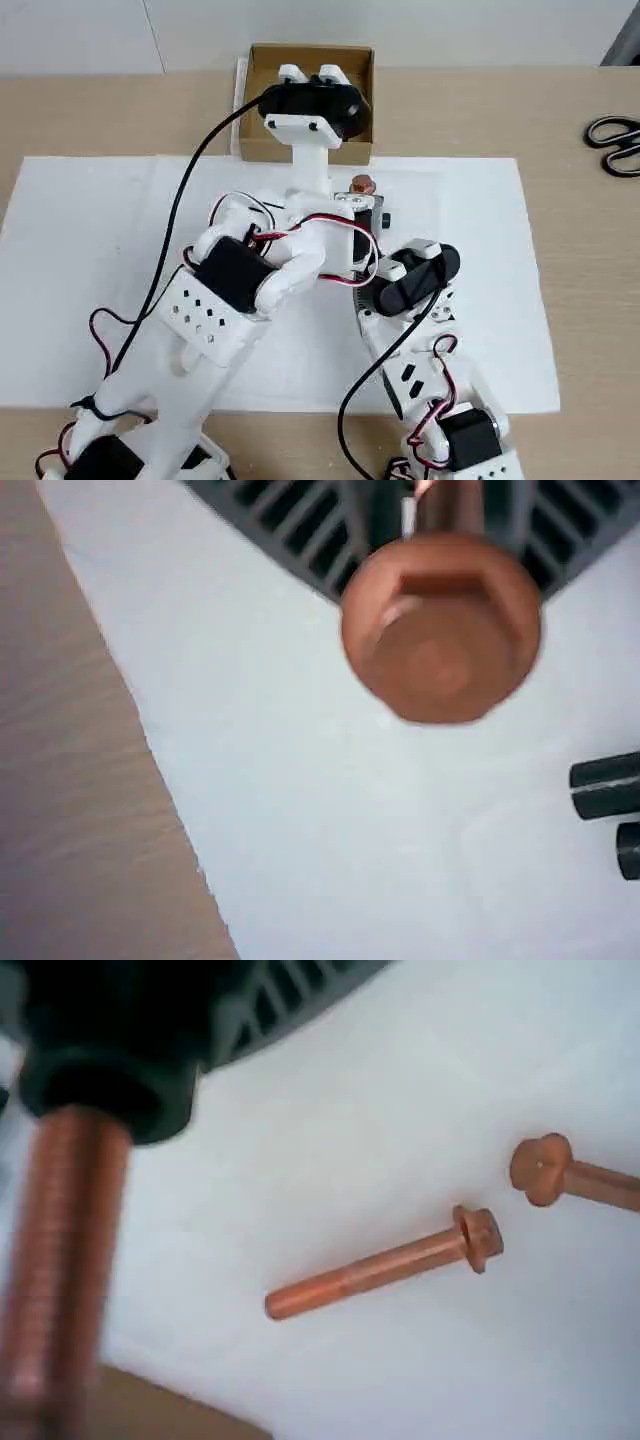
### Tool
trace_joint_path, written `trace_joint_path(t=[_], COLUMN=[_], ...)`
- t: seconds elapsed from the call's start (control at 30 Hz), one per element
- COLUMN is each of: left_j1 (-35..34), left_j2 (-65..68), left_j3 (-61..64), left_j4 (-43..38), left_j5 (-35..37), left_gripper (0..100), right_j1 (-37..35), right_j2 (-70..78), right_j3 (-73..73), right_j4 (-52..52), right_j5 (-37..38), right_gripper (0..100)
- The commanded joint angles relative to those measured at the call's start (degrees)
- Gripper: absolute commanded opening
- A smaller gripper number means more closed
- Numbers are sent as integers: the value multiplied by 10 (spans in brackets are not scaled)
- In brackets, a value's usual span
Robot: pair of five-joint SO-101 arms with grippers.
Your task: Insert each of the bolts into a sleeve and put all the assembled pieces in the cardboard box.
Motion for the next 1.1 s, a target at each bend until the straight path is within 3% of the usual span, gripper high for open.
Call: trace_joint_path(t=[0.0,1.07], left_j1=[-1,2], left_j2=[-2,-5], left_j3=[-26,55], left_j4=[-2,46], left_j5=[2,2], left_gripper=[6,6], right_j1=[0,0], right_j2=[-8,-8], right_j3=[-7,-38], right_j4=[-14,-13], right_j5=[-4,-4], right_gripper=[3,3])
